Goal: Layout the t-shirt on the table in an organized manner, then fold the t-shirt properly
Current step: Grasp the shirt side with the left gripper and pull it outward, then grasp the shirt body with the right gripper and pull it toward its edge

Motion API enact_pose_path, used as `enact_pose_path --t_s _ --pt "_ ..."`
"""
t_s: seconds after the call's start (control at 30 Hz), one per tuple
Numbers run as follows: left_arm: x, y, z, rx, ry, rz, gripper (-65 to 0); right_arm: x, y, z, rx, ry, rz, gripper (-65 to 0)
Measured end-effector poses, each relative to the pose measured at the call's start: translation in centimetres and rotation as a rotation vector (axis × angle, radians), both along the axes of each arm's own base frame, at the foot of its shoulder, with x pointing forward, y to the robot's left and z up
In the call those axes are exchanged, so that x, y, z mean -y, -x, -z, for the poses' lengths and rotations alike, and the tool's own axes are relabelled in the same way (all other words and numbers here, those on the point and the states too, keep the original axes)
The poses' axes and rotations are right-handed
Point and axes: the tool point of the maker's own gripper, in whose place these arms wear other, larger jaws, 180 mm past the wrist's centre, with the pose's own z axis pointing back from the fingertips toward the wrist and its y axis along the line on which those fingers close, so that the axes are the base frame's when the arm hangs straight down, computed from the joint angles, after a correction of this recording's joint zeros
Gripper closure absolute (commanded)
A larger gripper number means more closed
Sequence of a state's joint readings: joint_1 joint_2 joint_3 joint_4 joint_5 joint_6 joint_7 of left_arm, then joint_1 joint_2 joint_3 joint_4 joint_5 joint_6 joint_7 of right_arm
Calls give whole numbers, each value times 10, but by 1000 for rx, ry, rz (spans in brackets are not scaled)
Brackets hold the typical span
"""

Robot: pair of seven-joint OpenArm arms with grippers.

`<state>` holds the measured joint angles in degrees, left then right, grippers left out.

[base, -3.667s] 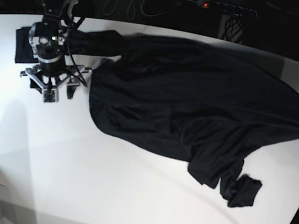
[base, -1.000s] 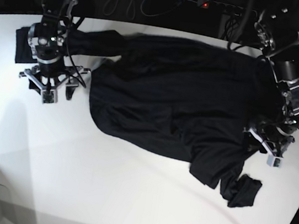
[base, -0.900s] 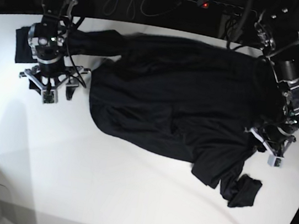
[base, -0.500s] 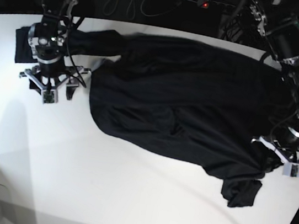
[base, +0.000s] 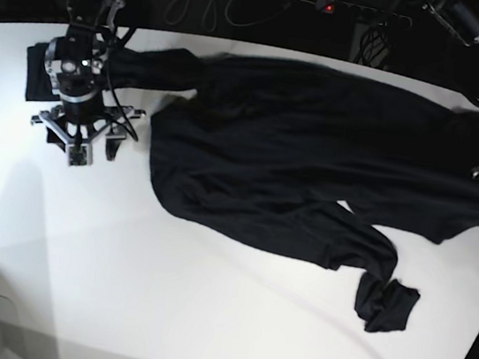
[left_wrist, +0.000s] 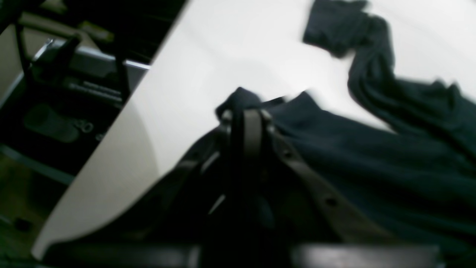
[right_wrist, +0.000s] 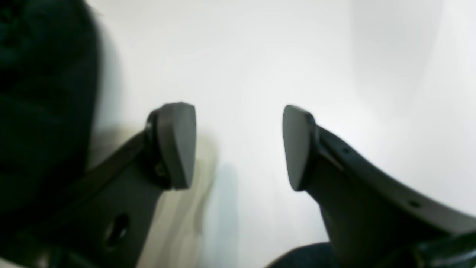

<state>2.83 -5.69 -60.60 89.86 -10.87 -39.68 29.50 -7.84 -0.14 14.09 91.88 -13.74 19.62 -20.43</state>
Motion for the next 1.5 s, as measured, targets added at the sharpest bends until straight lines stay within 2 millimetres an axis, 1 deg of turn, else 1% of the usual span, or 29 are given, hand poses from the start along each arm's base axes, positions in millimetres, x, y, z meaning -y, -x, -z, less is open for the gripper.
enact_pose_path --t_s 0.13,0.23,0.3,0.37,0.43,0.5,0.57,0.6,0.67,0.7,0.77,0.83,0.87,0.93,1.03,1.07,1.13,1.23,1.33,1.4,1.47,1.5 --pt "0 17 9 1 45 -7 0 -25 -4 0 2 -13 -64 -340" --pt "-1 21 20 -27 65 -14 0 -43 -6 0 4 -20 -113 -343" --pt "0 23 32 -48 89 -19 0 -61 -8 -2 8 -20 -166 -340" --pt "2 24 39 -64 104 -19 0 -82 -15 -11 31 -21 -226 -338" --pt "1 25 43 -67 115 -24 0 -106 -27 -25 76 -30 -288 -331" --pt "1 27 47 -76 123 -26 0 -131 -41 -41 122 -34 -353 -280" --pt "1 26 46 -74 122 -24 0 -157 -49 -45 133 -38 -437 -194" --pt "1 26 45 -71 123 -24 0 -173 -52 -42 123 -45 -490 -135" --pt "0 26 45 -73 120 -26 0 -201 -50 -26 63 -43 -610 -29" --pt "0 27 46 -73 120 -27 0 -212 -51 -18 37 -42 -633 0" --pt "1 26 46 -75 121 -25 0 -232 -53 -4 -9 -72 -658 0" --pt "1 26 45 -73 119 -24 0 -242 -56 10 -56 -91 -666 0" --pt "0 26 44 -72 118 -25 0 -244 -58 17 -80 -91 -666 0" --pt "0 26 44 -72 117 -25 0 -242 -62 30 -125 -91 -666 0" --pt "0 26 44 -70 117 -26 0 -235 -77 36 -138 -118 -638 0" --pt "0 26 44 -71 117 -26 0 -230 -84 37 -141 -137 -613 0" --pt "1 26 45 -72 119 -25 0 -212 -97 39 -145 -171 -550 0" --pt "3 24 43 -59 127 -22 -1 -163 -119 39 -148 -192 -431 0" --pt "5 17 40 -48 129 -14 -1 -111 -131 38 -145 -175 -324 0" --pt "19 3 40 -44 134 35 -1 -77 -133 37 -137 -161 -268 0" --pt "37 -14 38 -34 141 94 -1 -57 -133 37 -137 -144 -239 0" --pt "47 -24 36 -23 143 121 -1 -51 -133 37 -136 -134 -234 0"
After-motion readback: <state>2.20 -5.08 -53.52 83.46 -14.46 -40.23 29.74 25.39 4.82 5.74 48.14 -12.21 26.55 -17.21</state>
